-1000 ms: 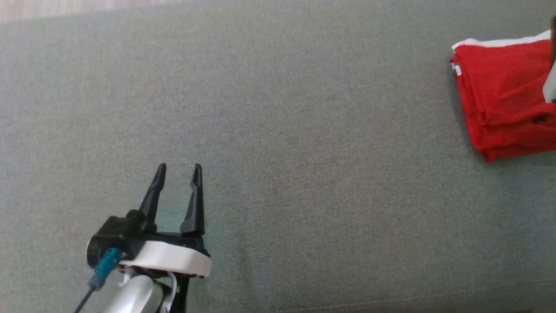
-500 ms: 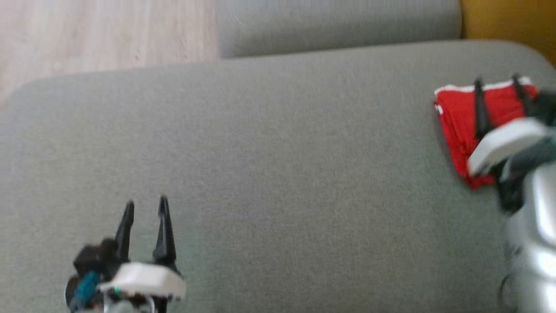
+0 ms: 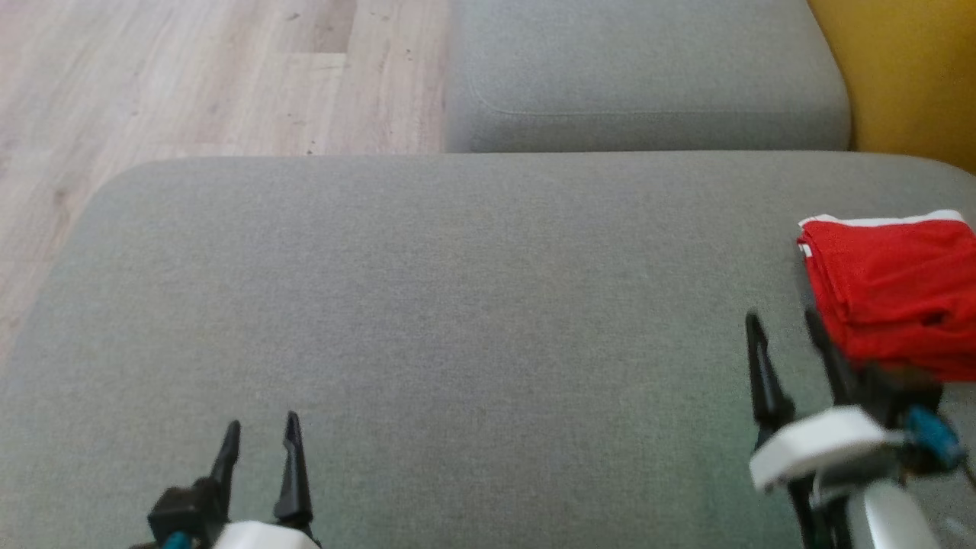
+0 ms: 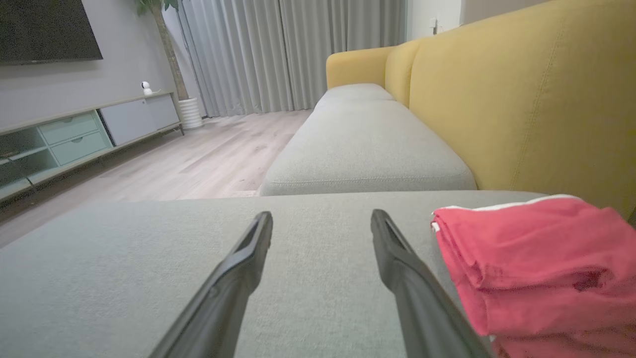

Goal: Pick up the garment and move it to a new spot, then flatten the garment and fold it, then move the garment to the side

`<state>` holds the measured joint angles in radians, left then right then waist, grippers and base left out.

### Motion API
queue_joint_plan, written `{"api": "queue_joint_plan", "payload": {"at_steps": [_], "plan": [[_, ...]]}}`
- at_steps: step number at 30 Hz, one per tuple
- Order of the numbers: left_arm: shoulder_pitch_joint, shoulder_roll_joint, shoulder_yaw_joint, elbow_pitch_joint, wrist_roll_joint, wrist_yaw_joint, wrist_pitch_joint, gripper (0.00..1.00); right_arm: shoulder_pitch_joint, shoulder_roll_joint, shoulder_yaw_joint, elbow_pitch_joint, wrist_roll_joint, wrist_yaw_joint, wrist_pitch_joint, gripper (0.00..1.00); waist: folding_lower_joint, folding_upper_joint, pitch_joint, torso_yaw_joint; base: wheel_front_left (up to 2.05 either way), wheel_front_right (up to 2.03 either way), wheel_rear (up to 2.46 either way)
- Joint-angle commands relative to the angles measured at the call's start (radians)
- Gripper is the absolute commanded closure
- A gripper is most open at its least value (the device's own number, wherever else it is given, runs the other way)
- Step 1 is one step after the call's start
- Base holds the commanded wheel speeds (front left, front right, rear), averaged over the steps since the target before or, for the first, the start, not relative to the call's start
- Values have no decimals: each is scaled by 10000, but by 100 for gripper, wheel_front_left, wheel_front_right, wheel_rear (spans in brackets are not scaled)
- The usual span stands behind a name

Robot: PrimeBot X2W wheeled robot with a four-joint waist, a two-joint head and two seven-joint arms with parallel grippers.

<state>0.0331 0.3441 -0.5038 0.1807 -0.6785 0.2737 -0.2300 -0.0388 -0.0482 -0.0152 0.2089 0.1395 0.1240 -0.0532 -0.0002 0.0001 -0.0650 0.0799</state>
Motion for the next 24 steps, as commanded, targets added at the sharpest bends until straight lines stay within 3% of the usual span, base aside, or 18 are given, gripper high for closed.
{"api": "queue_joint_plan", "payload": {"at_steps": [1,9,24], "plan": [[-381,225,266,-258,109,47,-76,0,-63,-25,265,-434,132,67,-135,0,2,-1,-53,63,0,0,0],[-454,-56,-50,-99,76,-138,-46,0,1278,-22,349,-825,307,67,-492,0,2,-1,-173,142,0,0,0],[-561,-147,-121,110,-62,-200,-21,0,1238,-21,348,-781,2,67,-807,0,2,-1,-295,109,0,0,0]]}}
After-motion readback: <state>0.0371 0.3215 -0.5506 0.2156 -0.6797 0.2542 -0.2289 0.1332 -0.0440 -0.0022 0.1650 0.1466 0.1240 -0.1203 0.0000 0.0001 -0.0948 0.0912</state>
